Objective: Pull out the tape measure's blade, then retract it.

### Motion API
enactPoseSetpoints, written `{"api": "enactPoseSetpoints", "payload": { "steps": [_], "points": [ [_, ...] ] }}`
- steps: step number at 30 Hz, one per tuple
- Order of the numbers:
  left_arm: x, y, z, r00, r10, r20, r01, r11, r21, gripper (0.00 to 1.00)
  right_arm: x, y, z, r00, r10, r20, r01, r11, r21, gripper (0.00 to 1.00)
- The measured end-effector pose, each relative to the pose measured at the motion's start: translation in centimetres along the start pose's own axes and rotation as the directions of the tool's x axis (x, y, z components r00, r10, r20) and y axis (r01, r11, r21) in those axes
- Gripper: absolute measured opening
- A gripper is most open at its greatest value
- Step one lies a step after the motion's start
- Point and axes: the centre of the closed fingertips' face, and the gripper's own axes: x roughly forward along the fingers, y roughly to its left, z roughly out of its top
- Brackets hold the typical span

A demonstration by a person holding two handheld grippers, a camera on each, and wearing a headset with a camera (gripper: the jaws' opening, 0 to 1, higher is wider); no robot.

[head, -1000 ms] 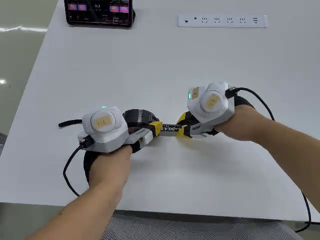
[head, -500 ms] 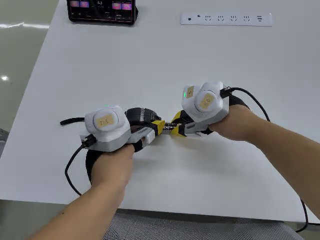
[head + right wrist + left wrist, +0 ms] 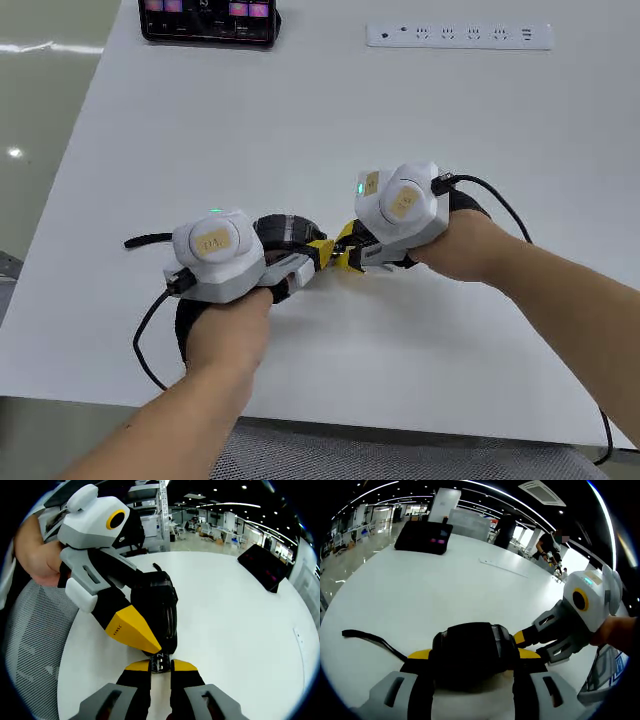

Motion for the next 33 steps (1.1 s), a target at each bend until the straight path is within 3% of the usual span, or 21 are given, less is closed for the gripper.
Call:
{"api": "enactPoseSetpoints", "payload": {
  "steps": [27,33],
  "points": [
    [-0.01,-0.18,-0.04,0.9999,-0.011,-0.006,0.011,1.000,0.006,0.61,0.20,0.08,0.25,0.9999,-0.005,0.010,0.005,1.000,0.014,0.13],
    [-0.14,-0.29,-0.06,0.9999,-0.015,-0.002,0.015,1.000,0.011,0.61,0.11,0.05,0.05,0.9998,-0.019,0.000,0.019,1.000,0.004,0.19]
  ]
}}
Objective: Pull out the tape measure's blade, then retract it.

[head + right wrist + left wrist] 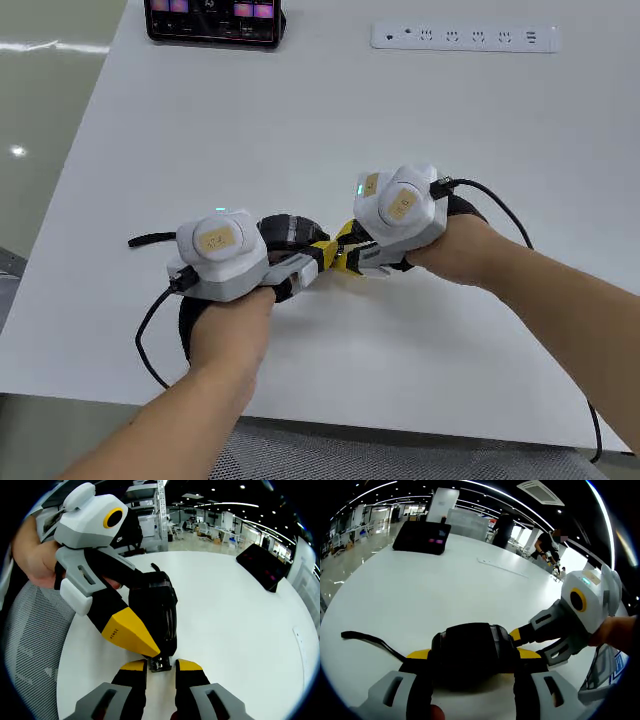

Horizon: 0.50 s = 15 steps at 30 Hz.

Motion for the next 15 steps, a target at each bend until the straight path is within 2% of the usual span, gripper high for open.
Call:
{"api": "enactPoseSetpoints", "payload": {
  "steps": [6,10,15],
  "points": [
    [-0.2,-0.2,0.1,0.9999,-0.016,-0.004,0.016,1.000,0.010,0.61,-0.3,-0.1,-0.1,1.0000,-0.004,0.006,0.004,1.000,0.011,0.20],
    [-0.3,-0.3,0.2,0.9998,-0.021,-0.001,0.021,0.999,0.040,0.60,-0.6,-0.1,0.0,0.9999,-0.008,0.012,0.008,1.000,0.014,0.21],
    [-0.7,-0.4,0.8,0.9990,-0.045,0.001,0.044,0.991,0.127,0.58,-1.1,-0.1,0.0,0.9997,-0.015,0.019,0.014,0.999,0.029,0.26]
  ]
}}
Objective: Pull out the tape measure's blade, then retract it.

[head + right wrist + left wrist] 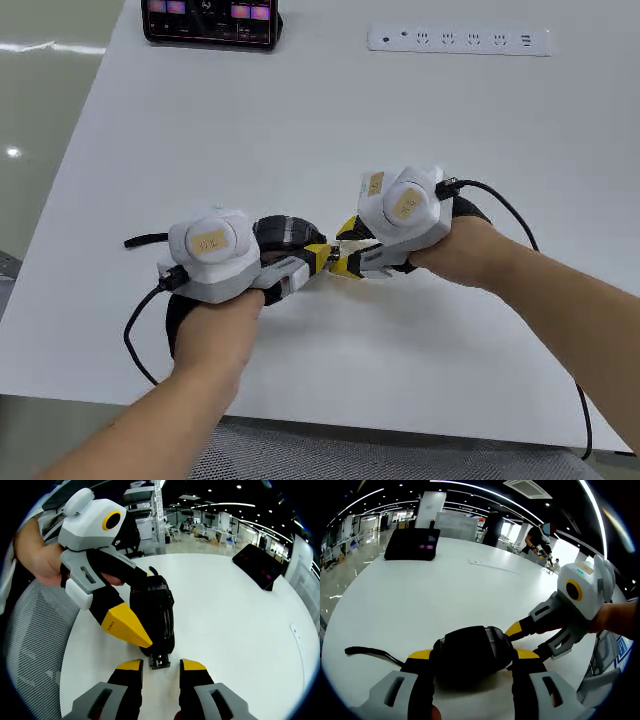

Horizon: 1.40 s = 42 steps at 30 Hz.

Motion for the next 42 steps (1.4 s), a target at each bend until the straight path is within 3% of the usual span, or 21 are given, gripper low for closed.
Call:
{"api": "enactPoseSetpoints", "payload": {
  "steps": [1,12,20,27,30,35,42],
  "points": [
    [0.0,0.0,0.0,1.0000,-0.005,-0.003,0.006,1.000,0.022,0.58,0.0,0.0,0.0,1.0000,0.002,0.002,-0.002,1.000,0.004,0.27],
    [-0.7,-0.6,0.3,0.9990,-0.045,0.000,0.044,0.998,0.047,0.62,-0.8,0.4,0.2,0.9997,-0.009,0.021,0.008,1.000,0.017,0.28],
    [-2.0,-0.6,0.1,0.9972,-0.074,-0.011,0.075,0.989,0.129,0.67,-1.8,0.6,-0.2,0.9986,-0.036,0.039,0.035,0.998,0.043,0.33],
    [-3.4,-0.6,-0.1,0.9949,-0.096,-0.032,0.101,0.968,0.228,0.75,-3.0,0.9,-0.3,0.9967,-0.067,0.047,0.063,0.995,0.079,0.40],
    [-3.8,-0.5,-0.2,0.9941,-0.101,-0.040,0.107,0.965,0.238,0.79,-3.5,1.0,-0.5,0.9955,-0.082,0.048,0.078,0.993,0.084,0.42],
    [-4.5,-1.1,-0.6,0.9886,-0.136,-0.064,0.149,0.943,0.297,0.80,-4.5,1.2,-0.9,0.9934,-0.104,0.048,0.100,0.991,0.086,0.45],
    [-5.2,-1.4,-1.1,0.9817,-0.166,-0.093,0.188,0.923,0.336,0.85,-5.9,1.6,-1.7,0.9913,-0.121,0.051,0.115,0.987,0.114,0.50]
  ]
}}
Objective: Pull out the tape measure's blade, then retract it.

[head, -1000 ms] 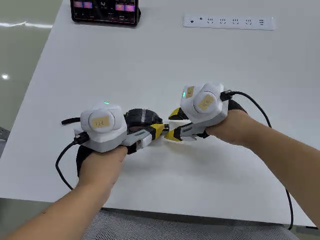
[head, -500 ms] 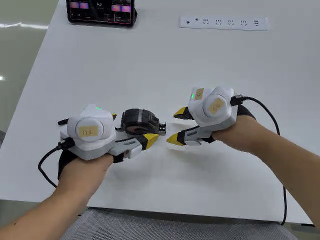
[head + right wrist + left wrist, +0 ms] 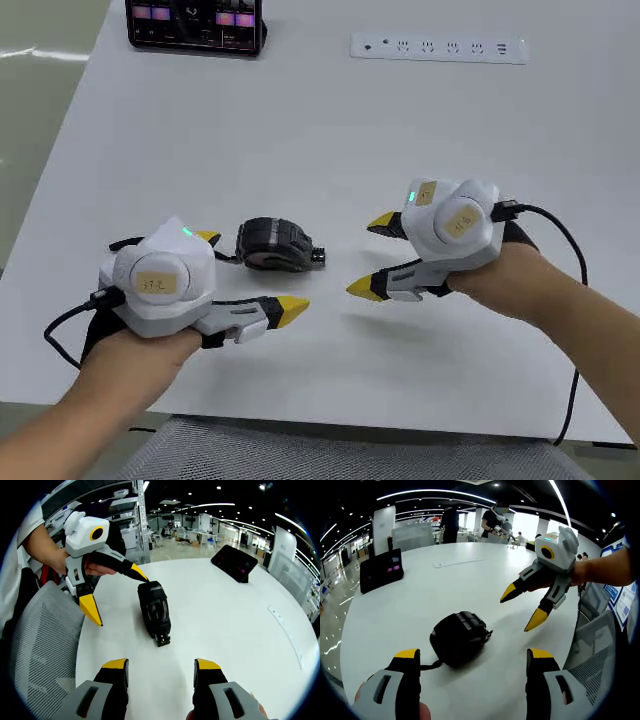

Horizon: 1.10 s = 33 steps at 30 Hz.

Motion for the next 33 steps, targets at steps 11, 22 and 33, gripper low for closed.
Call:
{"api": "enactPoseSetpoints", "payload": {
  "steps": [11,22,33],
  "points": [
    [-0.8,-0.2,-0.7,0.9991,-0.037,-0.022,0.038,0.998,0.054,0.89,-2.4,0.3,-0.5,0.9990,-0.024,0.037,0.023,0.999,0.032,0.58],
    [-2.3,-0.3,-1.5,0.9975,-0.056,-0.042,0.060,0.994,0.097,0.93,-4.6,0.8,-2.3,0.9975,-0.065,0.028,0.063,0.996,0.061,0.63],
    [-3.5,0.2,-2.6,0.9958,-0.067,-0.063,0.074,0.990,0.118,0.97,-6.5,1.5,-3.2,0.9948,-0.092,0.043,0.087,0.992,0.091,0.71]
  ]
}}
